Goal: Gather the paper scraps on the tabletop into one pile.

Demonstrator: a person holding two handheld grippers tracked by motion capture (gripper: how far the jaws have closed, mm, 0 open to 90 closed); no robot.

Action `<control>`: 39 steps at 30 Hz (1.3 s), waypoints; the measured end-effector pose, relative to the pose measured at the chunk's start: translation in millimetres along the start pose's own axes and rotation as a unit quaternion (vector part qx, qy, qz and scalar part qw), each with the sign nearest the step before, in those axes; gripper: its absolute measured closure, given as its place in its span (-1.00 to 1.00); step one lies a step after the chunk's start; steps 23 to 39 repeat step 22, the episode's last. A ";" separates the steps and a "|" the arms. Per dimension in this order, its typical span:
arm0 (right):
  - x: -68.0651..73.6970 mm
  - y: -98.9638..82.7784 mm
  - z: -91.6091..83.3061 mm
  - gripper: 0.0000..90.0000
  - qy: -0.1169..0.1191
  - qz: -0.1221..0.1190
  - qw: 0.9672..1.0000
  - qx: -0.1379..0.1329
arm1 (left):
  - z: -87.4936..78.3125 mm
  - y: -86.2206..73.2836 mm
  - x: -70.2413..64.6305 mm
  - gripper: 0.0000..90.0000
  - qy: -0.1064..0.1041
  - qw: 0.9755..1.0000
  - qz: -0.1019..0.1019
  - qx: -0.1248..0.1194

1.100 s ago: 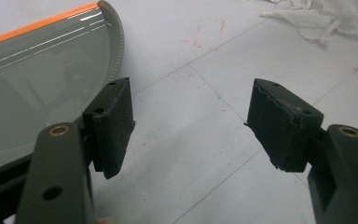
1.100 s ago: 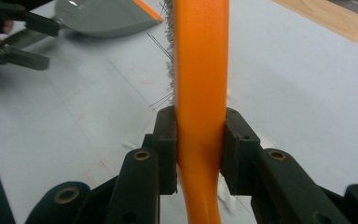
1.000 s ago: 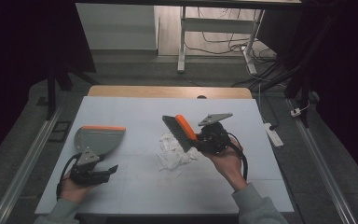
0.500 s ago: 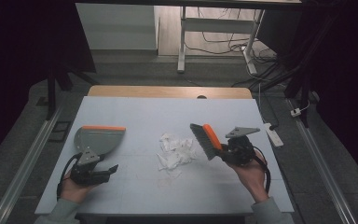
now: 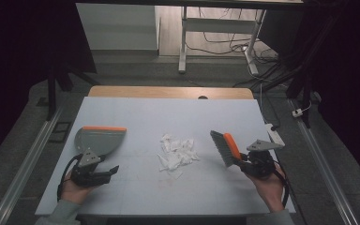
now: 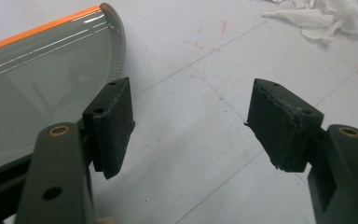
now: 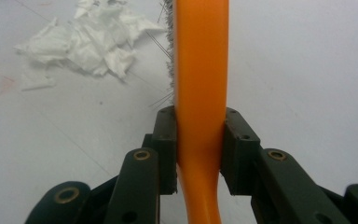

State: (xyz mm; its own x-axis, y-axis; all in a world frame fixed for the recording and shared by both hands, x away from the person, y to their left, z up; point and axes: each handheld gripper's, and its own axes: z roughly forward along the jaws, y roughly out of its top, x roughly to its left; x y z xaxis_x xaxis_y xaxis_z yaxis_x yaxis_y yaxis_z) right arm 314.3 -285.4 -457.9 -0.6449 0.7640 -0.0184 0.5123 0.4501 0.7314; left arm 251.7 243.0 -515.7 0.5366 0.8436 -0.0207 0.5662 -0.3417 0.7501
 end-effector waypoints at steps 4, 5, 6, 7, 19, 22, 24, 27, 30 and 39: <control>-5.2 -11.6 -2.9 0.56 -0.005 0.008 1.000 -0.009 | -0.6 0.3 -0.6 -0.29 0.002 1.000 0.001 -0.001; -6.1 -12.7 -3.5 0.56 -0.006 0.004 1.000 -0.010 | -0.9 0.4 -0.8 -0.29 0.003 1.000 0.001 -0.002; -6.4 -13.3 -4.3 0.56 -0.007 0.003 1.000 -0.012 | -1.1 0.5 -0.9 -0.29 0.003 1.000 0.001 -0.002; -6.6 -13.5 -4.8 0.56 -0.009 0.004 1.000 -0.015 | -1.5 0.5 -0.9 -0.29 0.003 1.000 0.002 -0.003; -7.2 -15.5 -3.7 0.56 -0.013 -0.005 1.000 -0.018 | -2.8 0.3 -1.2 -0.29 0.003 1.000 0.004 -0.005; -6.7 -15.5 -5.2 0.56 -0.011 -0.009 1.000 -0.023 | -3.1 0.5 -1.6 -0.29 0.003 1.000 0.004 -0.006; -6.7 -15.5 -5.2 0.56 -0.011 -0.009 1.000 -0.023 | -3.1 0.5 -1.6 -0.29 0.003 1.000 0.004 -0.006; -6.7 -15.5 -5.2 0.56 -0.011 -0.009 1.000 -0.023 | -3.1 0.5 -1.6 -0.29 0.003 1.000 0.004 -0.006; -6.7 -15.5 -5.2 0.56 -0.011 -0.009 1.000 -0.023 | -3.1 0.5 -1.6 -0.29 0.003 1.000 0.004 -0.006; -6.7 -15.5 -5.2 0.56 -0.011 -0.009 1.000 -0.023 | -3.1 0.5 -1.6 -0.29 0.003 1.000 0.004 -0.006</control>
